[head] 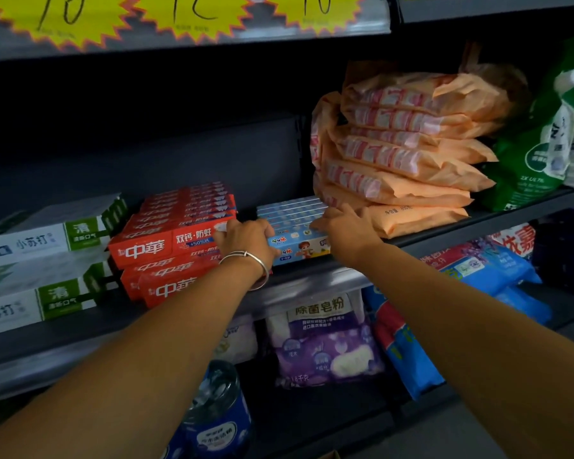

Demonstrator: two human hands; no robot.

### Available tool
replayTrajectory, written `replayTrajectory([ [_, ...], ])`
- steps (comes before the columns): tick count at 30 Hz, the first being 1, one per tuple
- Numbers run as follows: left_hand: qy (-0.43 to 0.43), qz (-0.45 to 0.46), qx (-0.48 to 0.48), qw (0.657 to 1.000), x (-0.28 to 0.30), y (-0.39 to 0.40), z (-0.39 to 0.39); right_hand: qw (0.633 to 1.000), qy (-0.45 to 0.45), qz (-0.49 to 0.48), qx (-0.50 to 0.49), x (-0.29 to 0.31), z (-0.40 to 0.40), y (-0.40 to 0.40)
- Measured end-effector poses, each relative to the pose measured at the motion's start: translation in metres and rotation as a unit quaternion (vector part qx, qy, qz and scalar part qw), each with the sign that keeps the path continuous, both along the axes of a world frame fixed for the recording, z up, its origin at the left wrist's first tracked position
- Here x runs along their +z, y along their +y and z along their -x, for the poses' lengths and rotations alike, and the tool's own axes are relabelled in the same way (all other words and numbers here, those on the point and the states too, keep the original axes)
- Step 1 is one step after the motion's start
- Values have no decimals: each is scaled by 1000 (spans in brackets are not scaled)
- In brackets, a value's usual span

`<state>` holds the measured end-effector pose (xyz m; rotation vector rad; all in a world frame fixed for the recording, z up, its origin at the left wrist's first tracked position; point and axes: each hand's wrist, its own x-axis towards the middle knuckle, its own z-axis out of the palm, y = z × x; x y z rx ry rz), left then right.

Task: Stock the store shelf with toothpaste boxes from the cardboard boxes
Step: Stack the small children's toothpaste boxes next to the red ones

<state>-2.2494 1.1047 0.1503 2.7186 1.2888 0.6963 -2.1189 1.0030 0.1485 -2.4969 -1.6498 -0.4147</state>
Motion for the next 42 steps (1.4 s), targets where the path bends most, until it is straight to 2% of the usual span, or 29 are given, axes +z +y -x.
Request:
replayTrajectory([
  [6,69,-31,18,997,-5,3,-6,1000,-1,-4,-12,-11,3,9],
  [12,101,-39,22,994,-7,4,-10,999,-16,-26,-12,-15,9,15],
  [20,96,-61,31,993,-11,8,-15,997,-41,-52,-24,-16,14,16],
  [30,83,-71,38,993,-17,8,-16,997,-57,-33,-38,-16,22,15],
  [42,14,-82,-19,996,-19,-29,5,997,-54,-58,-17,-24,49,-14],
])
